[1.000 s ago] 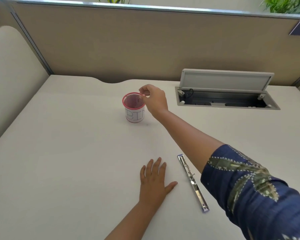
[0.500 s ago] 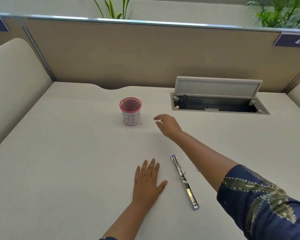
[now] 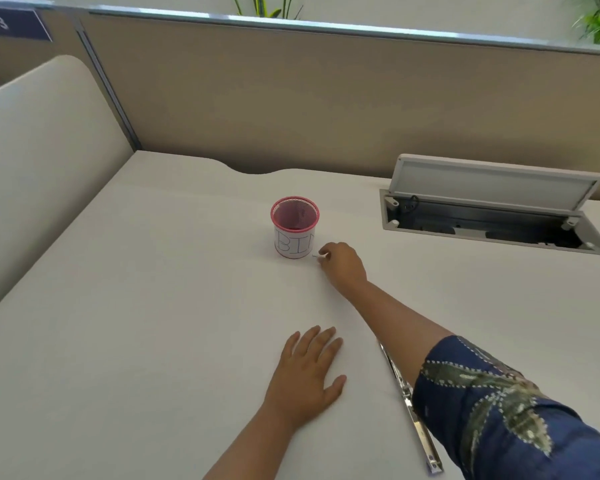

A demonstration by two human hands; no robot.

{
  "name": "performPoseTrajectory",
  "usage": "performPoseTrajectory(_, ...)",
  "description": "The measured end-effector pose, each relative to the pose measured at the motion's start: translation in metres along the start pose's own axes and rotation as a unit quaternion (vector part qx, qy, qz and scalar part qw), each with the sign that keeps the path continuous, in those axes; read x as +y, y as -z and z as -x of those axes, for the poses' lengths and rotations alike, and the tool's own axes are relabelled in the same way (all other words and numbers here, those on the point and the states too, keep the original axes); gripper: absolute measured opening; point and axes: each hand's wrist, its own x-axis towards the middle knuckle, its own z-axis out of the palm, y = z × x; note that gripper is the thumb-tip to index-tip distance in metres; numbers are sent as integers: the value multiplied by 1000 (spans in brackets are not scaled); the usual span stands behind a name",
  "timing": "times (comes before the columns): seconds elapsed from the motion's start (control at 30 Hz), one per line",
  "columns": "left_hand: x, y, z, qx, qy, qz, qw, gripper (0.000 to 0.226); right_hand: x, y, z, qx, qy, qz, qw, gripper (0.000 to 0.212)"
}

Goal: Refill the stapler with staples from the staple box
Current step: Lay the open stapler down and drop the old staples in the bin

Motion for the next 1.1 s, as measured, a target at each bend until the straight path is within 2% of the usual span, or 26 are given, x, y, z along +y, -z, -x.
performPoseTrajectory(0.33, 0, 2, 1, -5, 7, -16, 1000, 51, -7, -20, -13, 39, -2, 32, 999, 22)
performPoseTrajectory(0.43, 0, 1, 1, -1, 3, -10, 1000, 51, -5, -17, -11, 61, -37, -55, 996, 22)
performPoseTrajectory(0.53, -1, -1, 1, 6, 0, -9, 1000, 51, -12, 0, -6, 144, -52, -162, 975, 18)
performPoseTrajectory(0.6, -2, -1, 1, 13, -2, -6, 1000, 51, -24, 20, -4, 201, -34, -208, 957, 14)
performPoseTrajectory(0.67, -2, -2, 1, 18, -3, -3, 1000, 50, -39, 39, -4, 227, 0, -240, 944, 9)
performPoseTrajectory(0.8, -1, -2, 1, 14, -2, -3, 1000, 50, -65, 53, -11, 186, 56, -234, 953, 6)
performPoseTrajectory(0.9, -1, -1, 1, 8, -2, -6, 1000, 50, -73, 52, -15, 153, 63, -221, 961, 14)
performPoseTrajectory(1.0, -1, -1, 1, 2, -3, -1, 1000, 50, -70, 59, -14, 170, 55, -235, 956, 17)
performPoseTrajectory(1.1, -2, 1, 1, -8, -1, 6, 1000, 49, -57, 72, 3, 193, 49, -265, 943, 8)
